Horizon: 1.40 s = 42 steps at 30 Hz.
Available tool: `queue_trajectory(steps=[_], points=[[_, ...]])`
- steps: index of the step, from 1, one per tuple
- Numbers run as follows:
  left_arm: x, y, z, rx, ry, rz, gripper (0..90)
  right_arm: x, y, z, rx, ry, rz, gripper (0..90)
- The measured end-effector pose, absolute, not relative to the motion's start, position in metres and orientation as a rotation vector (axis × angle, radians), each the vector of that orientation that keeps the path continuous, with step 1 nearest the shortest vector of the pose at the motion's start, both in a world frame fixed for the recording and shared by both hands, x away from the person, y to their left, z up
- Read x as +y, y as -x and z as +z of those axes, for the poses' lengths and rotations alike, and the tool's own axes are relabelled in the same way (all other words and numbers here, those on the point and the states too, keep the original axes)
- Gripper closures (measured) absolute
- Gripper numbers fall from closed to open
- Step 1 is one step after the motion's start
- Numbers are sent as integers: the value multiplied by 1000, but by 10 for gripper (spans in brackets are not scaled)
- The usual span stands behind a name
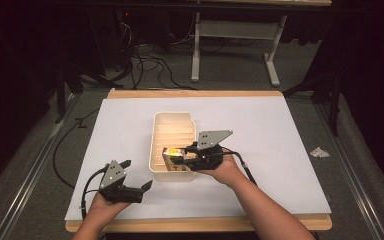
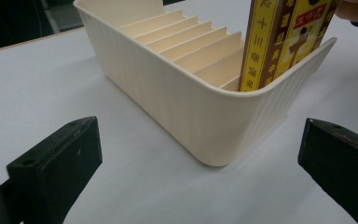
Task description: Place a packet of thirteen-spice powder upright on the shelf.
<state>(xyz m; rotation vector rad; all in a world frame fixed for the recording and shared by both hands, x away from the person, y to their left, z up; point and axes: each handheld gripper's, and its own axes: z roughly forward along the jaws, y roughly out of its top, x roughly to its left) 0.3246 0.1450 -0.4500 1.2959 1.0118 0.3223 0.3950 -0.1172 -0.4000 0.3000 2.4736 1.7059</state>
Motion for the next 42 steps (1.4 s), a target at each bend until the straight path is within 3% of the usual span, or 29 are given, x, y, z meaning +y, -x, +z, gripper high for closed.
queue_trajectory(steps=[22, 34, 42], points=[[143, -324, -451, 1011, -1313, 310, 2, -104, -394, -421, 2502, -321, 1633, 669], [142, -325, -452, 1009, -1323, 313, 2, -109, -392, -420, 2524, -372, 1660, 554], [143, -324, -453, 1011, -1323, 313, 2, -112, -388, -417, 2532, -402, 1658, 398]])
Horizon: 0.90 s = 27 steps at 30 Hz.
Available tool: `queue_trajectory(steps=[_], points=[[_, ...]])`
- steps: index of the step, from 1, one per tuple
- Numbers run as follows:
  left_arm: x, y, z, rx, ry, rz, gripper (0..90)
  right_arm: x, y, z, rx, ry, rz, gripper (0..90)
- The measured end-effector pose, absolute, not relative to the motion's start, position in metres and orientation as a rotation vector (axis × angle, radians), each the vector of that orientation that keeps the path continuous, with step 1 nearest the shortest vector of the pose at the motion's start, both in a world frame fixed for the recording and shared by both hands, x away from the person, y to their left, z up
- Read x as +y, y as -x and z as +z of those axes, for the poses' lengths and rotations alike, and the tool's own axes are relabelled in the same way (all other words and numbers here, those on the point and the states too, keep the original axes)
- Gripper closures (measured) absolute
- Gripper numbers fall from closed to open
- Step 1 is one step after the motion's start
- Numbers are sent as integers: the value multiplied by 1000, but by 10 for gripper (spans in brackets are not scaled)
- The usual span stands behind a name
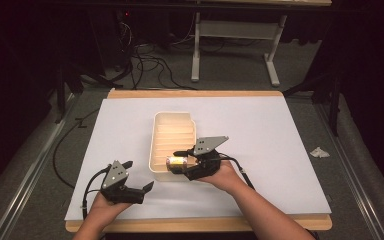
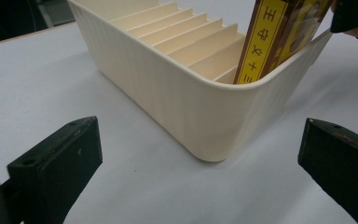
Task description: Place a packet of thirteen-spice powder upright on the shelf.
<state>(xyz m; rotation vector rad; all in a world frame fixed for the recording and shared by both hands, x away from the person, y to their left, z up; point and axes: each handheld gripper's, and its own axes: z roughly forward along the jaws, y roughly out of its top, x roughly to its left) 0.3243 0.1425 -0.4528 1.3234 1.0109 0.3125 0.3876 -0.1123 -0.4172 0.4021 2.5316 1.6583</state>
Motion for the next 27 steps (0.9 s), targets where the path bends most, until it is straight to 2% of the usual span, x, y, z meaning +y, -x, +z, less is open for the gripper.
queue_trajectory(steps=[1, 5, 15, 27], points=[[143, -324, -453, 1011, -1322, 314, 2, -113, -387, -417, 2523, -415, 1654, 366], [143, -324, -452, 1009, -1322, 319, 2, -115, -385, -418, 2510, -442, 1639, 335], [143, -324, -452, 1008, -1318, 315, 2, -127, -380, -411, 2451, -523, 1599, 186], [141, -324, -452, 1007, -1320, 312, 2, -151, -374, -404, 2373, -597, 1565, 148]])
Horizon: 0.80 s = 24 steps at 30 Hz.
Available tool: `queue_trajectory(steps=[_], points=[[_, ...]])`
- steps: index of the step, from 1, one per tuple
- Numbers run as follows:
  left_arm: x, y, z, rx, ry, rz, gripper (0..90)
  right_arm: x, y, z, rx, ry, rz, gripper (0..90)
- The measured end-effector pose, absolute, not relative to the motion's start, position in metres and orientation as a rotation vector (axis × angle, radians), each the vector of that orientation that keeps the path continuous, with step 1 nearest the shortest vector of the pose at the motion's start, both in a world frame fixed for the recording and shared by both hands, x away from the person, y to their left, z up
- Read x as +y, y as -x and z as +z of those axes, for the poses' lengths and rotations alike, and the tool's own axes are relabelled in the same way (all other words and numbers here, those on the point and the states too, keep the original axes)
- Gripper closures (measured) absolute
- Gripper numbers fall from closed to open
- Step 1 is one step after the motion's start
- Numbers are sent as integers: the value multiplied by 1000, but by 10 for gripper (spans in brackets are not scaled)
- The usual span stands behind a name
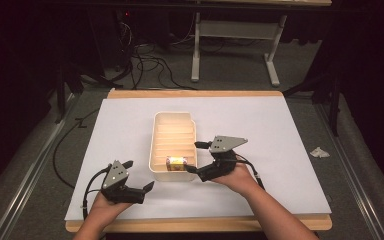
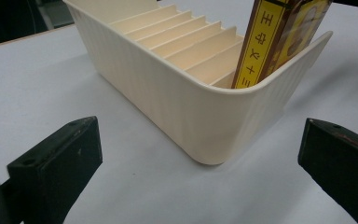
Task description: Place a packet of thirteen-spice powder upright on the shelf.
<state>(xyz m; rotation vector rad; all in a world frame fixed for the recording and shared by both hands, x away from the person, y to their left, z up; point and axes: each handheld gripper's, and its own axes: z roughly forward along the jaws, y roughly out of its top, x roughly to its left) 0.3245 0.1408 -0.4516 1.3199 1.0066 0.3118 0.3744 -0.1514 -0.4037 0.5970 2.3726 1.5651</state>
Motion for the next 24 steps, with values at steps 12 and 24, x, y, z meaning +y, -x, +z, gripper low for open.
queue_trajectory(steps=[12, 24], points=[[139, -325, -453, 1009, -1323, 308, 2, -202, -369, -404, 2252, -737, 1500, 144], [137, -326, -454, 1003, -1338, 302, 2, -268, -350, -415, 2138, -875, 1392, 141]])
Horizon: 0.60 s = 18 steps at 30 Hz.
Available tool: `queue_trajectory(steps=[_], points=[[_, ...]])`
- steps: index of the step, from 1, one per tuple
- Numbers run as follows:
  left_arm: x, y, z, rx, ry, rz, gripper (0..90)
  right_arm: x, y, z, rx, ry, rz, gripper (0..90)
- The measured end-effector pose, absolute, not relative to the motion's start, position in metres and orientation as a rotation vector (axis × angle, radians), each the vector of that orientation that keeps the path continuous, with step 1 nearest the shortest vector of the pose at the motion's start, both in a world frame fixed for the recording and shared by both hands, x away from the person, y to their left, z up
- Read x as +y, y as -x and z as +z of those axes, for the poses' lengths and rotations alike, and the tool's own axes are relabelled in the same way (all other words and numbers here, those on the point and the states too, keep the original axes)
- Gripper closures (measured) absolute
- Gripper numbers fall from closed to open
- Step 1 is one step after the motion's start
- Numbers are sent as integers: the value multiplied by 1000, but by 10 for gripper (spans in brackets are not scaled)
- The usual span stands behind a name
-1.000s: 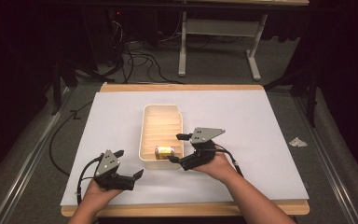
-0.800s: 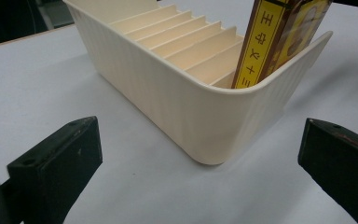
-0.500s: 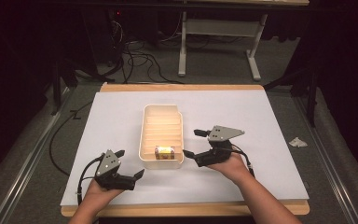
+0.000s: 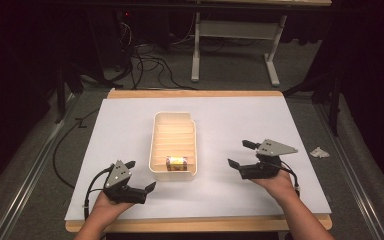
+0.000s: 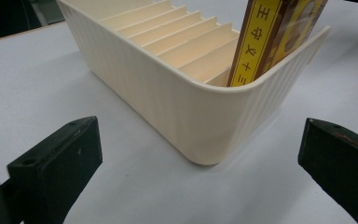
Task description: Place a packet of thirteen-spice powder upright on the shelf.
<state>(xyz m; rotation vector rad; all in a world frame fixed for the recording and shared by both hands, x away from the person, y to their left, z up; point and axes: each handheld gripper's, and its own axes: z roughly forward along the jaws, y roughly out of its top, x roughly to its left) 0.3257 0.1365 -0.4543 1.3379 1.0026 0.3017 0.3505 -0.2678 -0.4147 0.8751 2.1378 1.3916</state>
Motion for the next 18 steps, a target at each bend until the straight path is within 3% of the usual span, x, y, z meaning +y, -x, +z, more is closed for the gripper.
queue_trajectory(steps=[9, 18], points=[[135, -326, -454, 1001, -1330, 310, 2, -326, -314, -433, 1948, -1051, 1339, 138], [134, -325, -459, 1005, -1357, 310, 2, -323, -321, -440, 1965, -1059, 1335, 138]])
